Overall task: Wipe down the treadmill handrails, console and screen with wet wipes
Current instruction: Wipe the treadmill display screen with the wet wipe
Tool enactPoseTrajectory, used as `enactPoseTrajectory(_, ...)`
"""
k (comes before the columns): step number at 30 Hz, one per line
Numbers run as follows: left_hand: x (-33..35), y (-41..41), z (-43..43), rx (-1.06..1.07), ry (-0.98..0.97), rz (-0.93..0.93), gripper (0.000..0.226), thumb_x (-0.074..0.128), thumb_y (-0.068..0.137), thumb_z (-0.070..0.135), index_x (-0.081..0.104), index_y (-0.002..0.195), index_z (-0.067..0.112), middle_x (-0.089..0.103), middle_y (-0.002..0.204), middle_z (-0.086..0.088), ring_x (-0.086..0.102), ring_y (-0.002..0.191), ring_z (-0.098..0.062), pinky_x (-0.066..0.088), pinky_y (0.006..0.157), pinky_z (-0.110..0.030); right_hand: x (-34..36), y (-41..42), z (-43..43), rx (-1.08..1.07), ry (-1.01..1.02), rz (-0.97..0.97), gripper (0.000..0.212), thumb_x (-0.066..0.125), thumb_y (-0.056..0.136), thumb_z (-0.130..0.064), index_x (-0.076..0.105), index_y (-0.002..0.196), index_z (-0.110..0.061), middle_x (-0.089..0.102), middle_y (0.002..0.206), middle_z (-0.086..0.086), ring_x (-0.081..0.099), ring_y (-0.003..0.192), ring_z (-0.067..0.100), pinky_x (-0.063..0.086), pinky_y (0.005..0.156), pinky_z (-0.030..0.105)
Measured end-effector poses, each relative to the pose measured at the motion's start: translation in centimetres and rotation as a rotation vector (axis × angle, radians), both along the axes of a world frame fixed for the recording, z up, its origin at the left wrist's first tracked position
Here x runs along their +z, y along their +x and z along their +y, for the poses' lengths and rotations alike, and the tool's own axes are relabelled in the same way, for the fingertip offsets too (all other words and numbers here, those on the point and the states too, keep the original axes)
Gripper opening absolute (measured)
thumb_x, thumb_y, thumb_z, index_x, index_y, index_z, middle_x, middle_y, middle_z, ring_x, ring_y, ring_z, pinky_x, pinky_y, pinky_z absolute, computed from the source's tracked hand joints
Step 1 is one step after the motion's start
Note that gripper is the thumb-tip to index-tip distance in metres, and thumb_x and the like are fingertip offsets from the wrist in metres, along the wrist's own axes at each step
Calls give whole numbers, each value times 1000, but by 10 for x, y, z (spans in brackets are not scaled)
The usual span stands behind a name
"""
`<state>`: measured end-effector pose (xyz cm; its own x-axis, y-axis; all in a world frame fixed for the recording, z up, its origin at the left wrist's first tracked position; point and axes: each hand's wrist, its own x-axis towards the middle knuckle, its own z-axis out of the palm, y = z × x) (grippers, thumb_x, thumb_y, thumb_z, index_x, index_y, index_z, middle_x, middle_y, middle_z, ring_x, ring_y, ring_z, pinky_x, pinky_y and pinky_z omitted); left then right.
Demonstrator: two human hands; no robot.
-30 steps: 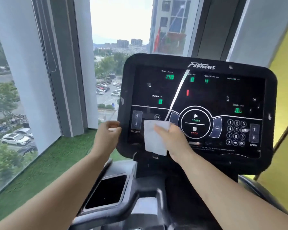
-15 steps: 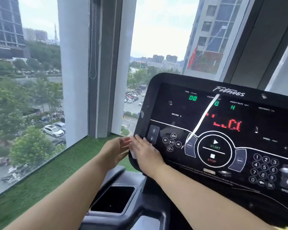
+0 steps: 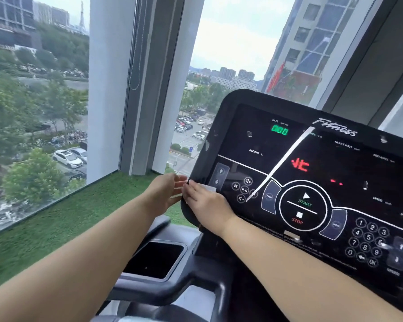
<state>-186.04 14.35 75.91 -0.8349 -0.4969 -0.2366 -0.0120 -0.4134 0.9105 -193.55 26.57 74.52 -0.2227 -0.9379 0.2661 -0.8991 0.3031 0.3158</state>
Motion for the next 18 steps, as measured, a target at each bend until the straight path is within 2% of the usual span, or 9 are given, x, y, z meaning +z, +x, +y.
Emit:
enactPoseTrajectory(2, -2, -1, -2, -9, 12, 15, 33, 30, 98, 10, 59, 111, 5, 65, 107, -10, 60, 93, -19, 48, 81, -28, 3, -6, 2, 57, 11, 82, 36, 49, 87, -19, 69, 114, -5, 64, 124, 8, 58, 119, 21, 52, 90, 30)
enactPoseTrajectory(3, -2, -1, -2, -14, 18, 23, 33, 29, 98, 11, 60, 109, 6, 65, 103, -9, 60, 92, -19, 48, 80, -28, 9, -6, 1, 43, 97, 53, 44, 52, 92, -23, 55, 131, -2, 49, 141, 11, 44, 133, 23, 42, 105, 33)
enactPoseTrajectory(4, -2, -1, -3, -19, 22, 28, 33, 29, 99, 12, 60, 106, 8, 66, 101, -8, 60, 91, -18, 48, 78, -28, 15, -9, 0, 5, 182, 43, 58, 48, 97, -31, 33, 145, -3, 26, 155, 9, 21, 144, 21, 23, 117, 33)
enactPoseTrajectory(5, -2, -1, -3, -18, 28, 25, 31, 29, 99, 14, 59, 106, 9, 66, 100, -8, 61, 91, -18, 48, 76, -28, 24, -9, -1, -63, 221, 61, 67, 39, 100, -40, 12, 151, -6, 4, 160, 6, 0, 147, 18, 4, 120, 32)
enactPoseTrajectory(6, -1, -2, -2, -9, 36, 23, 29, 31, 99, 15, 58, 109, 9, 65, 102, -9, 61, 92, -19, 48, 75, -28, 31, -10, -3, -122, 212, 111, 71, 30, 100, -47, -3, 151, -9, -11, 159, 4, -13, 146, 17, -7, 118, 32)
enactPoseTrajectory(7, 0, -1, -1, 1, 38, 20, 28, 33, 99, 15, 56, 112, 8, 65, 102, -10, 61, 91, -19, 48, 72, -28, 38, -11, -5, -168, 206, 175, 74, 23, 99, -52, -11, 150, -10, -20, 157, 4, -20, 144, 18, -11, 117, 33)
enactPoseTrajectory(9, 2, -2, -1, 11, 25, 8, 28, 35, 99, 18, 55, 115, 8, 63, 102, -9, 60, 89, -19, 49, 71, -29, 39, -11, -9, -227, 193, 216, 77, 16, 97, -58, -16, 148, -10, -27, 154, 6, -26, 142, 20, -13, 117, 36)
enactPoseTrajectory(13, 10, -6, 1, 24, -44, -43, 35, 33, 100, 29, 53, 121, 9, 58, 113, -7, 55, 104, -25, 46, 93, -38, 32, -5, -11, -225, 327, 204, 79, 14, 96, -61, -17, 148, -10, -28, 154, 7, -28, 141, 19, -13, 117, 37)
enactPoseTrajectory(18, 33, -21, 7, 47, -190, -37, 37, 32, 100, 34, 53, 121, 12, 57, 123, -6, 54, 108, -25, 42, 101, -40, 63, -16, -18, -332, 166, 163, 80, 14, 96, -60, -17, 148, -8, -27, 154, 7, -26, 142, 20, -13, 117, 36)
